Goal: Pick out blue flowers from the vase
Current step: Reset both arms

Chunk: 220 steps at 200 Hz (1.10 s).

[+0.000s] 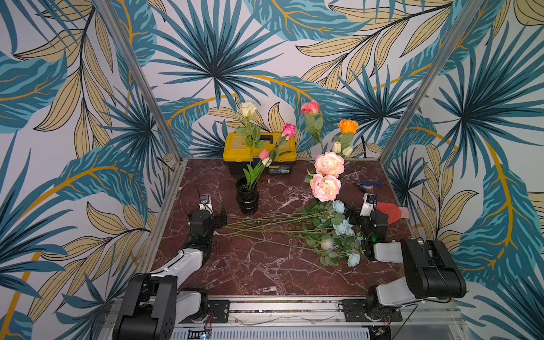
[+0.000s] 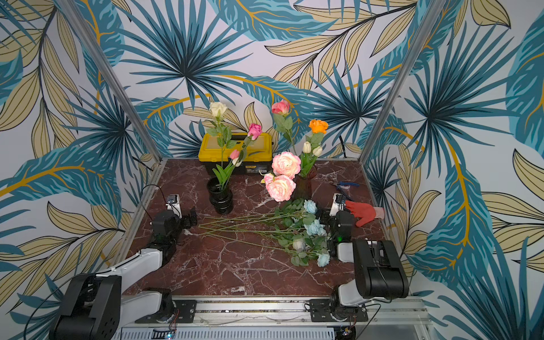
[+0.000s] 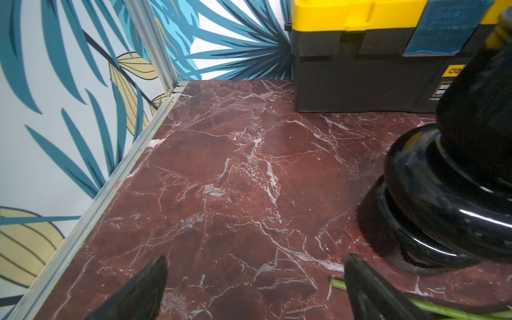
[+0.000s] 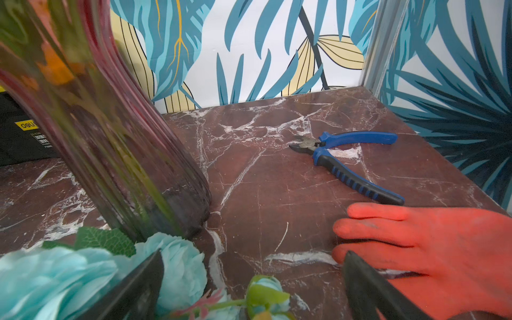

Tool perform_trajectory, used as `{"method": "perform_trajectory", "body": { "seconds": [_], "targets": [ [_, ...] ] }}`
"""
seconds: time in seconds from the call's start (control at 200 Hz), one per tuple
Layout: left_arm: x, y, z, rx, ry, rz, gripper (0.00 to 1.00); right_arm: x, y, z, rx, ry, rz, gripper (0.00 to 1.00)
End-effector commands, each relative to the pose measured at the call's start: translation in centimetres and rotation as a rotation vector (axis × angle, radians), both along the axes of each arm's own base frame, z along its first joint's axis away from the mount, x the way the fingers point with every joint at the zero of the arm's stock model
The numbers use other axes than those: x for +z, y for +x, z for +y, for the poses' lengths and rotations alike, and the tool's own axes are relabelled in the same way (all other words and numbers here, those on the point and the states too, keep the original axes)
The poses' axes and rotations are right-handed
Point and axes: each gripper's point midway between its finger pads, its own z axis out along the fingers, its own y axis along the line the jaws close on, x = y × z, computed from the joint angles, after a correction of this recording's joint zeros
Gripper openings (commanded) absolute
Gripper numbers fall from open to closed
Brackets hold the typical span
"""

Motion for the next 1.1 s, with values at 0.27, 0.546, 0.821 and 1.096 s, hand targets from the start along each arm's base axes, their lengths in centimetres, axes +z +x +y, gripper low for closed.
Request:
{"method": "perform_trajectory", "body": {
  "seconds": [0.27, 0.546, 0.821, 1.096],
  "targets": [
    [1.8, -1.4, 2.0, 0.053, 0.116, -0.064, 0.99, 0.5, 0.0, -0.1, -0.002, -0.011, -0.029, 1.00],
    [1.8, 3.0, 0.3, -0.080, -0.023, -0.091, 1.00, 0.6, 0.2, 0.0, 0.003, -0.012, -0.025, 1.00],
    [-0.9, 4.7, 0.2, -0.094, -0.030, -0.088, 0.99, 0.4, 0.2, -0.1, -0.004, -0.009, -0.019, 1.00],
    [-0.9, 4.8, 0.5, -0.079, -0.030, -0.088, 1.00, 0.4, 0.2, -0.2, -0.006, -0.010, -0.017, 1.00]
  ]
}}
